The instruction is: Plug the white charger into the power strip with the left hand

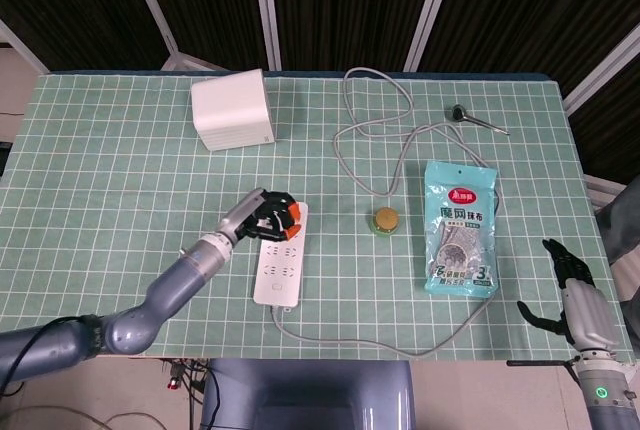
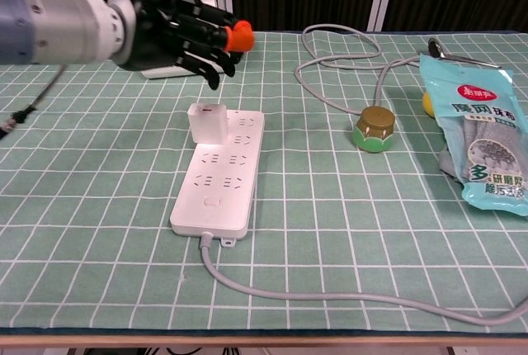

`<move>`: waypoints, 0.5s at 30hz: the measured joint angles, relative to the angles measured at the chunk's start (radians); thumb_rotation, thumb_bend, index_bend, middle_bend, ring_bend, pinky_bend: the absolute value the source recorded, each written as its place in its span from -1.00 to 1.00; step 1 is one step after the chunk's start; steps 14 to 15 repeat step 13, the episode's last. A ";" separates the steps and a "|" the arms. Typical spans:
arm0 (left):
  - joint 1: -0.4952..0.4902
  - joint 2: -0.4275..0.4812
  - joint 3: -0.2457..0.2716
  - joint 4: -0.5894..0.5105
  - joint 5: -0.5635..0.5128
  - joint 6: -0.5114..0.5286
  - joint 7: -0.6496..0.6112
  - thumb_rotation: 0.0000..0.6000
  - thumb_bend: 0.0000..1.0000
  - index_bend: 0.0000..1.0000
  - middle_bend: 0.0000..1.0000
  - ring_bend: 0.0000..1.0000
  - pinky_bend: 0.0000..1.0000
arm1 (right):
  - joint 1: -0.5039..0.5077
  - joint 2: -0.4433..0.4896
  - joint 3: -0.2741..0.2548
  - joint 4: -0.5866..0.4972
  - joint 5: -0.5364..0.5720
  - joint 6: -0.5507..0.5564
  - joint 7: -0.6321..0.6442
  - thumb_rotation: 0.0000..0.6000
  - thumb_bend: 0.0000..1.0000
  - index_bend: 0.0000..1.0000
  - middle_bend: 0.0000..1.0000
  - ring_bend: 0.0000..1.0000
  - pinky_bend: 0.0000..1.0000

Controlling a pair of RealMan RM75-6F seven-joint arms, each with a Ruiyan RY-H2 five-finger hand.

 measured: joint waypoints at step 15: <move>0.325 0.180 0.318 -0.097 0.340 0.599 0.458 1.00 -0.89 -0.97 -1.00 -1.00 -1.00 | -0.001 -0.047 -0.003 0.052 -0.060 0.066 -0.091 1.00 -0.32 -1.00 -1.00 -1.00 -1.00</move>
